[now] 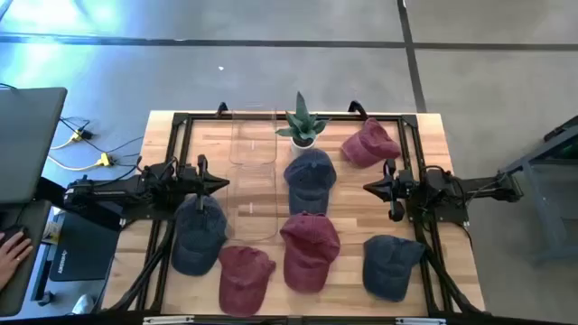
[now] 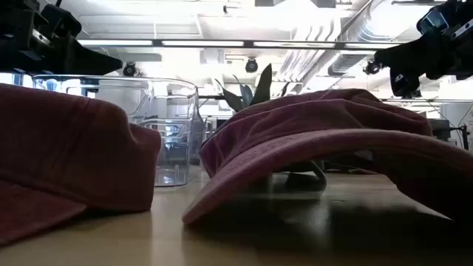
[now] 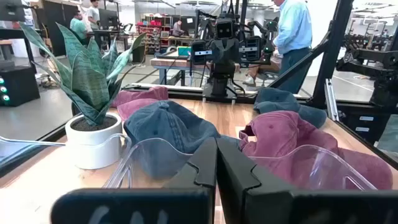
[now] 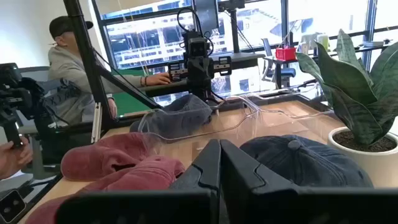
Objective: Pick & Place hat
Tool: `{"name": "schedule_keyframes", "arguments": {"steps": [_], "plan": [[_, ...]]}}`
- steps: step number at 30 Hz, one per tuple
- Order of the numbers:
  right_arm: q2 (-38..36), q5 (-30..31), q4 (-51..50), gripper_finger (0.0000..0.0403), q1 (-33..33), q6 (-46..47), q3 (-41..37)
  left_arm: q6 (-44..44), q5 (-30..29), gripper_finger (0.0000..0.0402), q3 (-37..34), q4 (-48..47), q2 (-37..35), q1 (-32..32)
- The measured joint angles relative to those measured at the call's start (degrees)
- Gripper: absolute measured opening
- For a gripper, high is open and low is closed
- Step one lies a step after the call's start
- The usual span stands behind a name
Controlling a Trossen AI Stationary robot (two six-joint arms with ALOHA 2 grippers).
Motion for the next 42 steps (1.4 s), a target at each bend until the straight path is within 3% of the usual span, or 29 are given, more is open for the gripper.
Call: {"name": "schedule_keyframes", "arguments": {"steps": [23, 32, 37, 42], "plan": [[0.0, 0.0, 1.4, 0.0, 0.0, 0.0, 0.0, 0.0, 0.0, 0.0001, 0.0, 0.0, 0.0, 0.0], [1.1, 2.3, 13.8, 0.0, 0.0, 3.8, 0.0, -1.9, 1.1, 0.0001, 0.0, 0.3, 0.0, 0.0], [10.1, -2.3, 25.5, 0.0005, 2.4, 4.9, 0.0, -5.9, 1.6, 0.0001, 0.0, 1.4, 0.0, 0.0], [28.1, 2.3, 31.0, 0.0032, 7.5, 3.2, 4.0, -0.6, -1.2, 0.0001, 0.0, 7.4, 0.0, 0.0]]}}
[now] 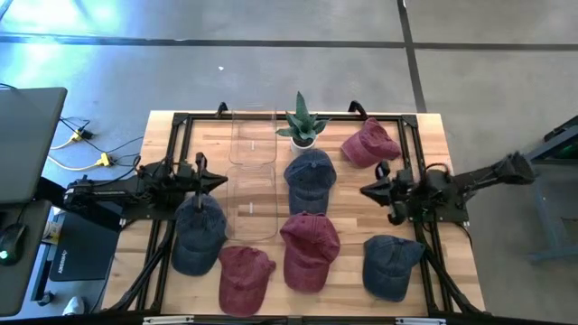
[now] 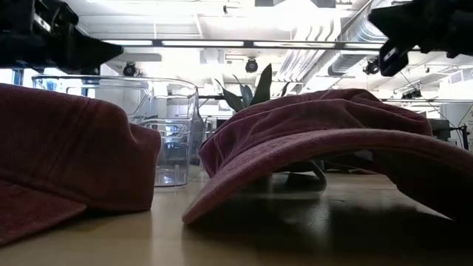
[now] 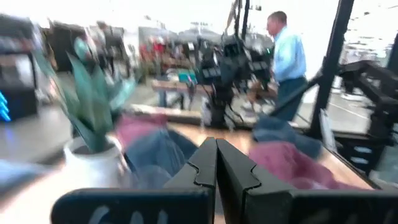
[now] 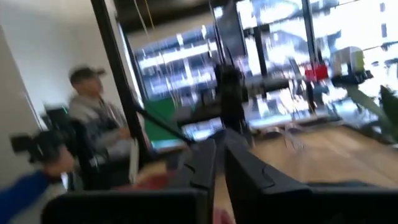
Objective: Pick & Place hat
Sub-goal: Put the bottom right red cap into the bottom transparent bin
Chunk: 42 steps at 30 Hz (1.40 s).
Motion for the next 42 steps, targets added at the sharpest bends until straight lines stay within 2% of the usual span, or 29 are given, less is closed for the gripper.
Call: {"name": "schedule_keyframes", "arguments": {"steps": [3, 6, 15, 19, 23, 31, 34, 42], "plan": [[12.3, 3.3, -0.7, 0.006, 3.0, -1.4, 6.1, 5.3, -1.5, 0.0001, 0.0, 3.6, 0.0, 0.0], [23.3, 3.4, -6.9, 0.0093, 5.7, -3.1, 14.6, 8.9, -3.5, 0.0001, 0.1, 4.3, 0.0, 0.0], [48.5, 3.7, -49.8, 0.0202, 13.2, 3.4, 47.0, 9.3, -4.8, 0.0001, 1.2, 3.0, 2.2, 0.0], [59.2, 8.6, -62.9, 0.0233, 16.7, 3.9, 58.7, 9.3, -5.2, 0.0001, 1.2, 4.0, 3.6, 0.0], [68.3, 15.2, -71.4, 0.0245, 19.0, -0.5, 67.3, 9.3, -5.3, 0.0001, 1.4, 5.6, 4.6, 0.0], [78.7, 17.4, -78.4, 0.0275, 18.5, -9.6, 76.0, 9.3, -5.5, 0.0001, 1.5, 5.5, 4.6, 0.0], [80.6, 21.8, -79.3, 0.0279, 18.1, -12.5, 76.4, 9.3, -6.5, 0.0001, 1.5, 5.5, 4.6, 0.0], [83.2, 22.8, -84.0, 0.0249, 16.7, -13.8, 76.4, 9.2, -6.8, 0.0001, 1.5, 5.1, 4.6, 0.0]]}}
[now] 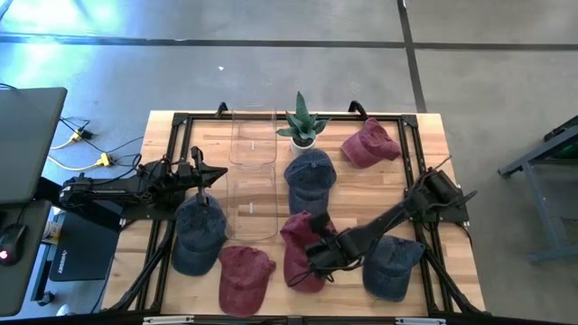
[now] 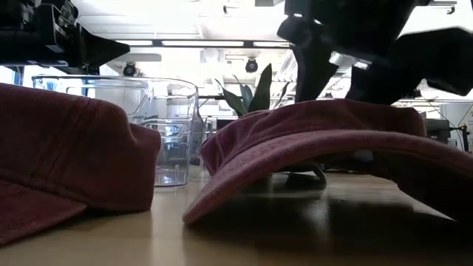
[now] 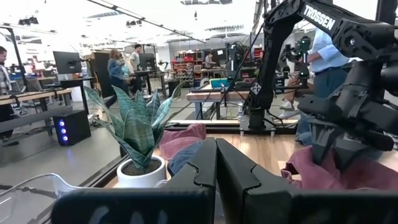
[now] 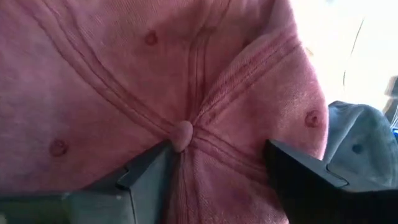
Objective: Pick & Place hat
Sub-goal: Put the bottom right red cap into the bottom transparent bin
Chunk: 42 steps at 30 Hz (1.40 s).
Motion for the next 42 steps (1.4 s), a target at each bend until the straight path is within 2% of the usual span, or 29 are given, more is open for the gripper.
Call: {"name": "schedule_keyframes", "arguments": {"steps": [8, 11, 16, 17, 22, 24, 27, 31, 33, 38, 42], "plan": [[0.0, -2.0, 1.5, 0.0187, -2.2, 0.3, -2.7, 0.0, -0.1, 0.0, 0.0, 0.0, 0.0, 0.0], [0.1, -3.5, 2.9, 0.0139, -3.4, 1.6, -4.6, 0.0, -0.1, 0.0, 0.0, 0.0, 0.0, 0.0], [-0.5, -4.9, 2.0, 0.0027, -4.8, 3.1, -5.2, 0.0, -0.1, 0.0, 0.0, 0.5, 0.0, 0.0], [-1.3, -5.2, 1.7, 0.0016, -4.9, 2.9, -5.2, 0.0, -0.1, 0.0, 0.0, 1.0, 0.0, 0.0], [-9.4, -8.9, 0.7, 0.0032, -6.4, 4.5, -5.2, 0.3, 4.0, 0.0, 0.1, 6.5, 1.1, 0.0], [-14.4, -13.8, 0.8, 0.0027, -7.4, 5.3, -5.2, 0.4, 5.3, 0.0, 0.1, 8.8, 2.8, 0.0], [-22.1, -25.2, 3.0, 0.001, -9.7, 6.7, -5.2, 1.4, 5.5, 0.0, 0.1, 13.6, 7.0, -0.2], [-30.0, -42.4, 11.1, 0.0008, -13.5, 8.1, -5.9, 3.0, 5.5, 0.0, 2.5, 19.4, 16.0, -2.6], [-32.7, -48.4, 16.3, 0.0015, -15.3, 7.5, -7.7, 3.8, 5.5, 0.0, 5.4, 21.1, 21.5, -4.8], [-36.0, -58.1, 24.8, 0.0015, -18.3, 5.8, -13.6, 6.4, 4.7, 0.0, 15.8, 21.5, 37.3, -10.7], [-36.6, -60.5, 28.5, 0.0009, -18.7, 6.2, -17.9, 6.4, 4.9, 0.0, 25.6, 21.5, 50.4, -13.4]]}}
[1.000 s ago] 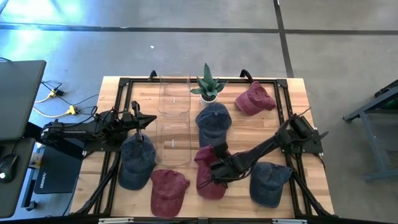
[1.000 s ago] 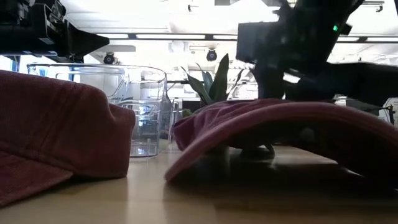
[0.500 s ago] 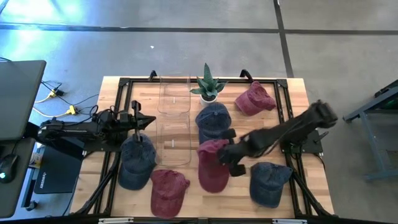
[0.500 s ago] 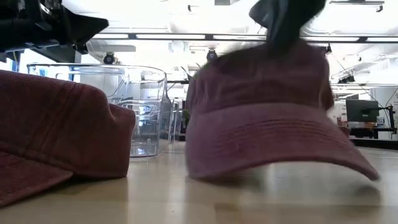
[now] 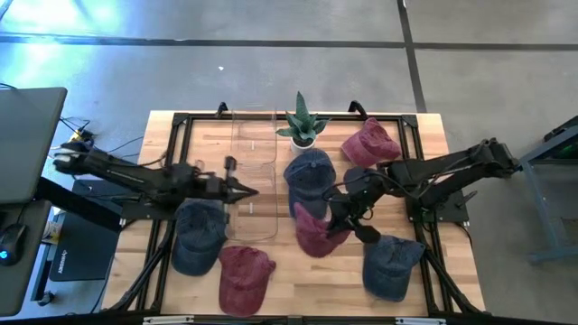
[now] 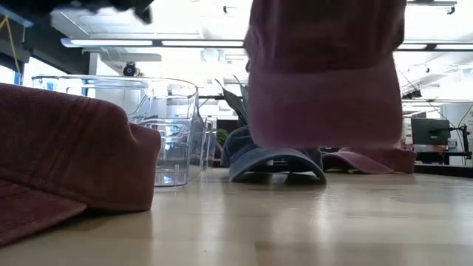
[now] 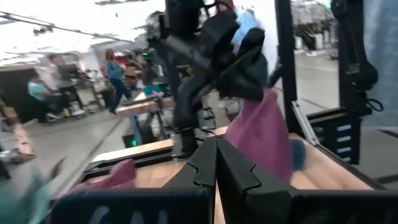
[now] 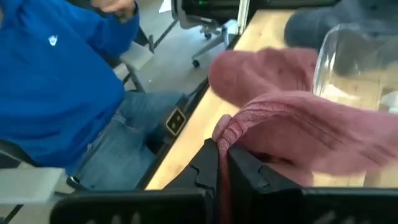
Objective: Pick & Place hat
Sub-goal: Put the bottom right red cap into the bottom transparent bin
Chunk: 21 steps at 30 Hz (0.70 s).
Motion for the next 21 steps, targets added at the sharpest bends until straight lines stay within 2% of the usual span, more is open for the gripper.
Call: {"name": "schedule_keyframes", "arguments": {"steps": [7, 14, 17, 21], "plan": [[0.0, -4.3, 5.7, 0.0013, 1.1, 0.6, -5.2, 0.5, 3.3, 0.0, 15.5, -1.3, 19.9, -0.4], [0.0, -4.3, 9.8, 0.0007, 2.8, 0.0, -7.6, 2.7, 10.2, 0.0009, 28.1, -7.3, 33.0, -0.5], [0.0, -4.2, 10.2, 0.0008, 3.3, -0.4, -7.7, 0.2, 14.9, 0.0037, 32.1, -9.5, 36.4, -0.4], [-0.1, -2.1, 10.6, 0.0007, 4.1, -1.2, -7.7, -1.2, 18.5, 0.0104, 36.0, -13.6, 39.2, -0.4]]}}
